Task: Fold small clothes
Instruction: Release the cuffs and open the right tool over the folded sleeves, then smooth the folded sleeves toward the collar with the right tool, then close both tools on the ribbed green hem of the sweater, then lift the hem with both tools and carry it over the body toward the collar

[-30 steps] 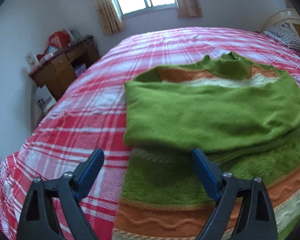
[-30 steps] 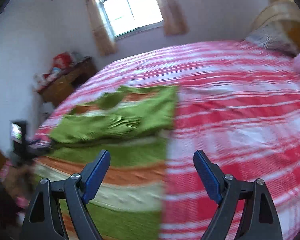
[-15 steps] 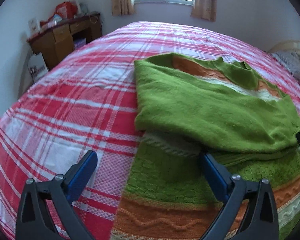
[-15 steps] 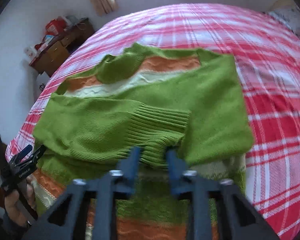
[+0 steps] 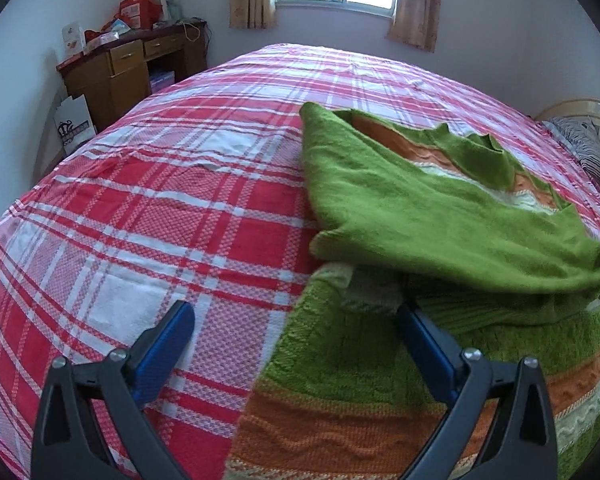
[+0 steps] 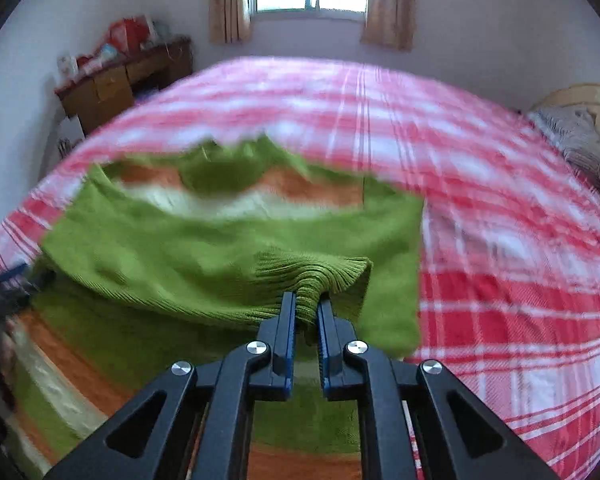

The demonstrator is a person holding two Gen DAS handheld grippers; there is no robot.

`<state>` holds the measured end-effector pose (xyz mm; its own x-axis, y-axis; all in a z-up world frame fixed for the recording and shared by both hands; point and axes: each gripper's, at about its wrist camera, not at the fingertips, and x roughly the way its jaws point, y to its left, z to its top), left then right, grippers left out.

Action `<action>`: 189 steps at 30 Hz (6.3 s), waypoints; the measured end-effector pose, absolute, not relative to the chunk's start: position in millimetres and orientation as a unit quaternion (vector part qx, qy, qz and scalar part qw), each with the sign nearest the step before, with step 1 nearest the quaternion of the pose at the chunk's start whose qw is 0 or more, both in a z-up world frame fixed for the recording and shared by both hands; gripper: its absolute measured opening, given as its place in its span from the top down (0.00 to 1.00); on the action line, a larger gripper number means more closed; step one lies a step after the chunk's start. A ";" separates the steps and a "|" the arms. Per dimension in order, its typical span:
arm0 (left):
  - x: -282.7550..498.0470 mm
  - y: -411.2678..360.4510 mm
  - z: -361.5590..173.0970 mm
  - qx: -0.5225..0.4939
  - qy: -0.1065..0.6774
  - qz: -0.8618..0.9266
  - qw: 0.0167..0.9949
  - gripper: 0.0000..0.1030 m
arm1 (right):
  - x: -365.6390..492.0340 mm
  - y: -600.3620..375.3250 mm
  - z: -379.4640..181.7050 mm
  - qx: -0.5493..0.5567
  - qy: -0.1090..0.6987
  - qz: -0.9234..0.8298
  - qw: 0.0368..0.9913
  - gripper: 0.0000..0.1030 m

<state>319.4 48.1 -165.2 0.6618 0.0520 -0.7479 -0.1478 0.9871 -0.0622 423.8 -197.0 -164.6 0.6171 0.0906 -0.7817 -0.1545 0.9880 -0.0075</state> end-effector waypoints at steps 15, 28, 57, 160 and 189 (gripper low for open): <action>358.9 49.5 -145.2 0.018 0.382 0.119 0.916 0.00 | 443.7 -191.2 -154.2 0.067 0.429 0.153 0.888 0.50; 355.6 76.3 -170.7 -0.039 0.433 0.089 0.896 0.00 | 415.5 -187.3 -192.9 0.044 0.427 0.107 0.897 0.45; 339.7 71.5 -162.1 -0.037 0.405 0.083 0.910 0.00 | 405.6 -185.4 -186.0 0.087 0.396 0.121 0.906 0.24; 80.4 77.2 -180.4 -0.105 0.467 -0.136 0.867 0.91 | 109.0 -229.4 -199.3 0.074 0.434 0.126 0.889 0.55; 73.5 81.9 -151.6 -0.106 0.423 -0.162 0.885 0.92 | 89.2 -266.7 -172.1 0.179 0.361 0.186 0.896 0.92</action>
